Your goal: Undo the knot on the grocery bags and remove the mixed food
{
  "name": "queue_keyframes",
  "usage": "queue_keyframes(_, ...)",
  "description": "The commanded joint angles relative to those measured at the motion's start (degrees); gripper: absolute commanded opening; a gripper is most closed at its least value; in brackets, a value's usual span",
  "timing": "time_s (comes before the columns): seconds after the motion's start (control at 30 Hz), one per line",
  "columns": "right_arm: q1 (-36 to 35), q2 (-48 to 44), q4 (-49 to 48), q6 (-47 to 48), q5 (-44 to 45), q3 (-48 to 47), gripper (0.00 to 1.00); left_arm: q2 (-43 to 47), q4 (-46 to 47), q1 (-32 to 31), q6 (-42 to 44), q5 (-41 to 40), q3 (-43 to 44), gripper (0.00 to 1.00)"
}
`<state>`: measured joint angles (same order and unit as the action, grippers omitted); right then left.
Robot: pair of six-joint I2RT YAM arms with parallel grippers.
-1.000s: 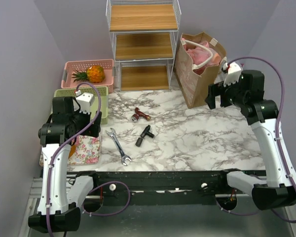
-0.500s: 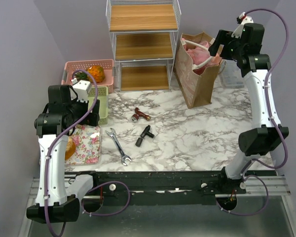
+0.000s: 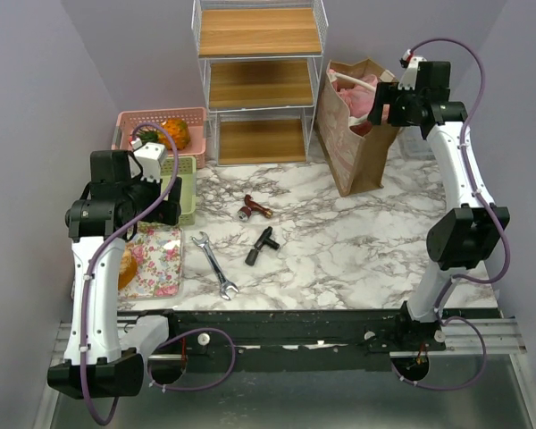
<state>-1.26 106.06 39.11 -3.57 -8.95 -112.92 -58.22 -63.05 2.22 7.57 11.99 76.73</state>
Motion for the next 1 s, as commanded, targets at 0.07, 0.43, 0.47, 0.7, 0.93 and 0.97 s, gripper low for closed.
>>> queue_keyframes(0.07,0.44,2.37,7.8,14.07,-0.96,-1.29,0.91,-2.81,1.43,-0.55,-0.34,-1.26,0.43,0.99)
queue_keyframes(0.43,0.39,8.32,29.82,33.95,-13.24,-15.9,1.0,-3.75,1.77,-0.9,0.69,-1.97,0.83,0.99)
queue_keyframes(0.47,0.42,9.39,32.21,35.58,-13.76,-16.9,1.0,-3.77,1.79,-0.91,0.69,-1.98,0.68,0.99)
queue_keyframes(0.7,0.38,12.65,42.12,44.83,-10.49,-17.29,0.97,-3.66,1.61,-1.42,0.42,-1.44,1.26,0.99)
queue_keyframes(0.93,1.26,6.75,42.14,50.3,-6.9,-8.33,0.93,-4.08,1.34,-1.72,0.73,-1.75,2.14,0.99)
queue_keyframes(0.97,1.26,6.42,41.61,50.03,-6.57,-7.99,0.91,-4.16,1.5,-1.76,0.62,-1.68,2.15,0.99)
